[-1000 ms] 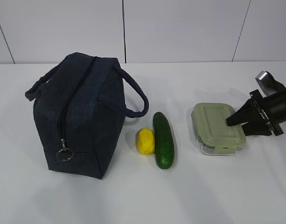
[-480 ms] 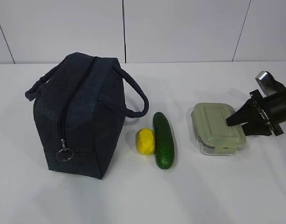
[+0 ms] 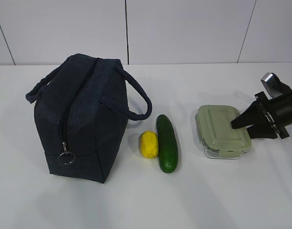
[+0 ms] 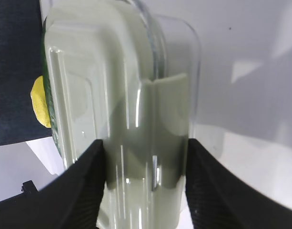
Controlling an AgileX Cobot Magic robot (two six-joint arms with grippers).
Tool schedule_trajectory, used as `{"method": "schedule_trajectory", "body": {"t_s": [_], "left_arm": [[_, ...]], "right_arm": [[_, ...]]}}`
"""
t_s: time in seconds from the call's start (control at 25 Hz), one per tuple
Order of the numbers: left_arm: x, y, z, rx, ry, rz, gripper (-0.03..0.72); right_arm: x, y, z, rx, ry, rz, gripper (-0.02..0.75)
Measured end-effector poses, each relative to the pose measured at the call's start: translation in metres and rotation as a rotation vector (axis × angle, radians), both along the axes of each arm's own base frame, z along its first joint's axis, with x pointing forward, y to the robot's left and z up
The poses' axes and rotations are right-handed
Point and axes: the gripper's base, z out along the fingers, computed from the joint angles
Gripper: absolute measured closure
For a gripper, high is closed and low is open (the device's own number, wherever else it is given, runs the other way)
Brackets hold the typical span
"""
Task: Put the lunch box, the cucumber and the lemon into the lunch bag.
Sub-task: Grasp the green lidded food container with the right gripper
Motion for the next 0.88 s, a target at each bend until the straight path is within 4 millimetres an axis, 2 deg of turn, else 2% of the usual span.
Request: {"method": "schedule_trajectory", "body": {"t_s": [0.88], "left_arm": [[0.0, 0.0, 0.0, 0.0, 0.0, 0.0, 0.449]], "right_arm": [[0.0001, 0.0001, 0.0001, 0.001, 0.0, -0.001, 0.388]]}}
